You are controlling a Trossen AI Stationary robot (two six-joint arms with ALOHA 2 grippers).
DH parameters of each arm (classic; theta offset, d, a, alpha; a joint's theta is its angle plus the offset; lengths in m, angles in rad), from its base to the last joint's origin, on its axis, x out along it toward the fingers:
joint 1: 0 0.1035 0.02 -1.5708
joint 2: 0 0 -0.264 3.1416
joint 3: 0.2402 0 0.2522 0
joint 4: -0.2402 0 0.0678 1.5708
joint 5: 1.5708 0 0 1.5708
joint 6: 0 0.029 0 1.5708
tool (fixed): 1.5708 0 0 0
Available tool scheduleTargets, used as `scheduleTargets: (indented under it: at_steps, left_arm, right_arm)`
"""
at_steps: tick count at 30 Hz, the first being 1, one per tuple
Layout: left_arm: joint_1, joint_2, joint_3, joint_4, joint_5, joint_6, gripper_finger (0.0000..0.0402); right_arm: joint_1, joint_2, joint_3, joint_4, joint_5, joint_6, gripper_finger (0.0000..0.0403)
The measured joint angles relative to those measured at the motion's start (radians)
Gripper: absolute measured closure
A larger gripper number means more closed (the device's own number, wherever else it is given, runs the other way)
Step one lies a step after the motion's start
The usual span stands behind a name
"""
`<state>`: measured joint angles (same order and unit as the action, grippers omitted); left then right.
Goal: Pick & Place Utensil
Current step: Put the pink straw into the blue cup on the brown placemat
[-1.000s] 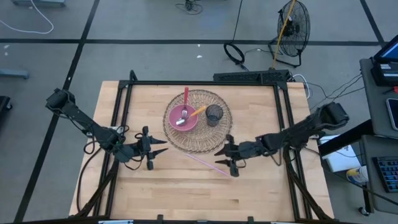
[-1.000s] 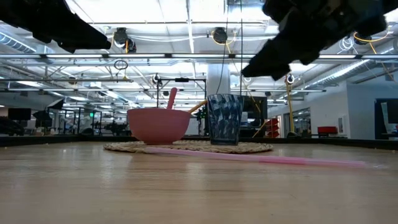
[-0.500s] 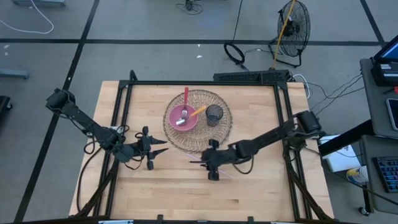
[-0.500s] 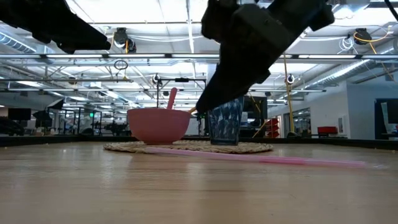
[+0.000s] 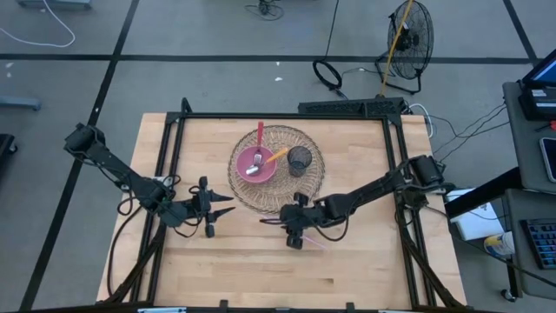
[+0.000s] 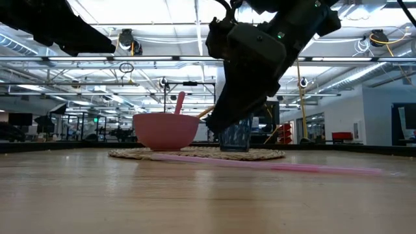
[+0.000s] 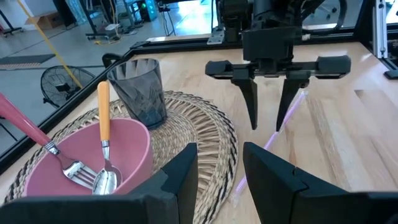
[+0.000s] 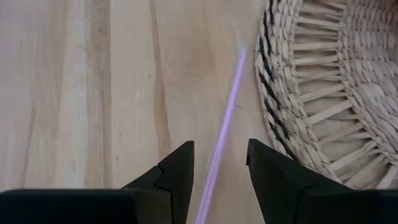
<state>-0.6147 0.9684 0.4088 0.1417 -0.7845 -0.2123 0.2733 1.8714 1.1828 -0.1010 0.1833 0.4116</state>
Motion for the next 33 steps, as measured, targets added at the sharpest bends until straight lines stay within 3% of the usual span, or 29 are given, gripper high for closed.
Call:
scheduleTargets:
  at_steps: [28, 33]
  left_arm:
    - [0.0, 0.0, 0.0, -0.001, 0.001, -0.01, 0.027]
    - [0.0, 0.0, 0.0, -0.001, 0.001, -0.011, 0.027]
  right_arm:
    - [0.015, 0.103, 0.002, -0.029, -0.015, 0.052, 0.0262]
    - [0.024, 0.105, 0.002, -0.039, -0.007, 0.051, 0.0278]
